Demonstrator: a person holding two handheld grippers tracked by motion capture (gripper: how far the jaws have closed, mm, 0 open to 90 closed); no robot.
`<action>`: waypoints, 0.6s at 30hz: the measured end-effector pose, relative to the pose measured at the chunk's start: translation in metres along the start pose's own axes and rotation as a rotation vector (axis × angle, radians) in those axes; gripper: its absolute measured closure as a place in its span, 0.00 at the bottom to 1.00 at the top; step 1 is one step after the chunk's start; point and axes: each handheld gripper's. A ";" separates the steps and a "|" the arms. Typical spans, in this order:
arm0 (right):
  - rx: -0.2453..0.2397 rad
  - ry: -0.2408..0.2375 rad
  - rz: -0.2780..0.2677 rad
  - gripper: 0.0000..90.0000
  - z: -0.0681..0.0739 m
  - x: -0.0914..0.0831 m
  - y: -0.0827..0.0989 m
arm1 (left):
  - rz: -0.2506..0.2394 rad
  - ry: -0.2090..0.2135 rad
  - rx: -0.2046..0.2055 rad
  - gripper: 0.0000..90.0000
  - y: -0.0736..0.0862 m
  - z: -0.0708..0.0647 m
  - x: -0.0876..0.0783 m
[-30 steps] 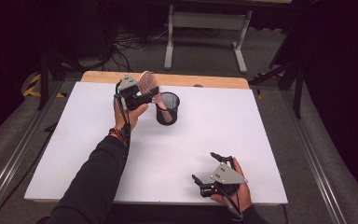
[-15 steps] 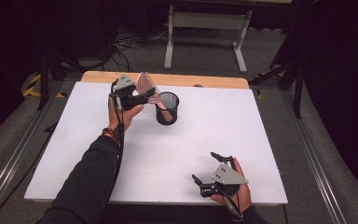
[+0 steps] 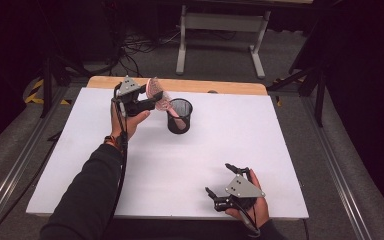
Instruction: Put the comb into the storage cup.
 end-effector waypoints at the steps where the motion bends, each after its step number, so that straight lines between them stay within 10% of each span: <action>1: 0.000 0.000 -0.002 0.07 0.000 0.000 0.000 | -0.001 -0.001 -0.003 0.47 0.000 0.000 0.000; 18: -0.003 -0.005 -0.010 0.07 -0.001 0.000 -0.001 | -0.037 -0.005 0.038 0.42 -0.012 0.001 -0.018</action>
Point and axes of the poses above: each handheld gripper's, and its own axes: x roughly forward along the jaws, y roughly out of its underside, z roughly to its left, and after that the axes turned 10 degrees about -z, right-handed
